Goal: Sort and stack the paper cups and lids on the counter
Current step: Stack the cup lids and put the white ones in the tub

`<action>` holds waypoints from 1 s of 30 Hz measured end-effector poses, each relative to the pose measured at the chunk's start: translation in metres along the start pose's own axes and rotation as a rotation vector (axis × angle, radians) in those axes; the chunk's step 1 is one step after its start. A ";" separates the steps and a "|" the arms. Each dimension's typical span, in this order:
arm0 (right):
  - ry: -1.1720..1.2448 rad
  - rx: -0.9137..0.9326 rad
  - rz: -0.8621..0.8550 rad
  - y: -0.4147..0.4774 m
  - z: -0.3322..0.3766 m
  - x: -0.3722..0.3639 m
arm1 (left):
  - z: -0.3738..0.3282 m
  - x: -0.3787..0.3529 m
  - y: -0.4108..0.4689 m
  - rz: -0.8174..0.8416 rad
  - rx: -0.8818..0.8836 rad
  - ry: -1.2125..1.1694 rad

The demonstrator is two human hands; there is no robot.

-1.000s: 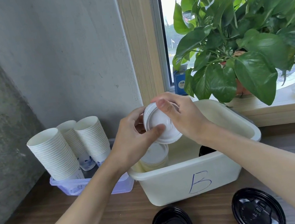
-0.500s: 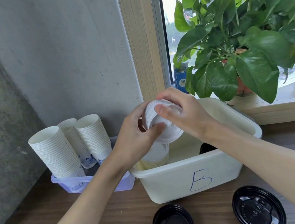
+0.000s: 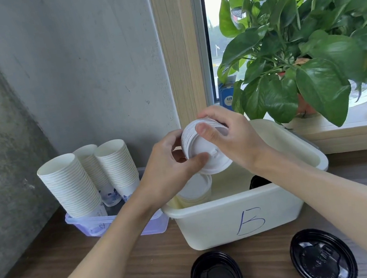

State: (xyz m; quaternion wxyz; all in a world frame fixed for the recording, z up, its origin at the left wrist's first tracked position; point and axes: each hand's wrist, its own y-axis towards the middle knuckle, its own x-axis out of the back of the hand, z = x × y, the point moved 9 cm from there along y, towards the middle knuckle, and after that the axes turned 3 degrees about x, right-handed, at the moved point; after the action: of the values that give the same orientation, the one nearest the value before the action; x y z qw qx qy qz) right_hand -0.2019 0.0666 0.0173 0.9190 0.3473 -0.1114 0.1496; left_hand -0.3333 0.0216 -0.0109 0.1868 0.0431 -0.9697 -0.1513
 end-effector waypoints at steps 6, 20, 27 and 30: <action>-0.032 0.017 0.027 0.001 0.002 -0.004 | -0.002 0.002 0.000 0.005 -0.020 -0.026; -0.141 -0.115 0.340 -0.002 -0.023 0.009 | 0.000 0.005 0.016 0.040 0.018 0.226; -0.155 -0.307 0.378 0.001 -0.056 0.023 | 0.023 0.009 0.017 0.208 0.104 0.574; -0.291 -0.456 0.454 -0.005 -0.084 0.032 | 0.034 0.013 0.014 0.265 0.106 0.648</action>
State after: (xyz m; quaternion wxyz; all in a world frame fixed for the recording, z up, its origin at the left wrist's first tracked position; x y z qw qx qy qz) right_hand -0.1616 0.1255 -0.0376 0.8908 0.1171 -0.3461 0.2701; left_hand -0.3590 0.0425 -0.0320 0.5004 -0.0276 -0.8637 -0.0538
